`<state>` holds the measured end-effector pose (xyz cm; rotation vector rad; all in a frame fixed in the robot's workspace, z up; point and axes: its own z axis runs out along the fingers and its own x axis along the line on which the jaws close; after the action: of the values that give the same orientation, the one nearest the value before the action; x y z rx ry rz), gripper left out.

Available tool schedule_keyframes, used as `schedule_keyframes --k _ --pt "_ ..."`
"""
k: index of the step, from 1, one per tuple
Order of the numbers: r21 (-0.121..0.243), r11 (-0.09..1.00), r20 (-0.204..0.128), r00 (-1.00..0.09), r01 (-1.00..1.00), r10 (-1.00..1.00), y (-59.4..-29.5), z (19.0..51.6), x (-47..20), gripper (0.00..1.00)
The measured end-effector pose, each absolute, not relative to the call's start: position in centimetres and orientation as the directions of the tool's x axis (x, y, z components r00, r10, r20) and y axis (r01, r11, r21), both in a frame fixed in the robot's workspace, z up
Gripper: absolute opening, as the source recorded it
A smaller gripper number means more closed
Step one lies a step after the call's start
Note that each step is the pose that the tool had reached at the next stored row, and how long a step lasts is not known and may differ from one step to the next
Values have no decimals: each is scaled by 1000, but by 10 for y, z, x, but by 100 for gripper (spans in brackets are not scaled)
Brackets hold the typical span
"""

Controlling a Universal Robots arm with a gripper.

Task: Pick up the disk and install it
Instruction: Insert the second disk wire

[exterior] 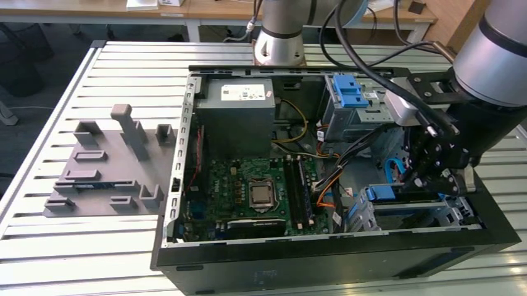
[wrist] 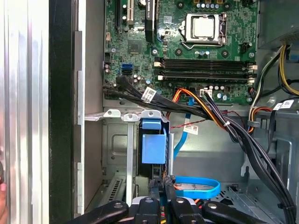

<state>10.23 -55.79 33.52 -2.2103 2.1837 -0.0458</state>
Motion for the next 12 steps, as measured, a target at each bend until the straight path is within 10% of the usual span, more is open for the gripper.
schedule_keyframes --k 12 --pt "-45 -12 -3 12 -999 -1000 -558 334 102 16"
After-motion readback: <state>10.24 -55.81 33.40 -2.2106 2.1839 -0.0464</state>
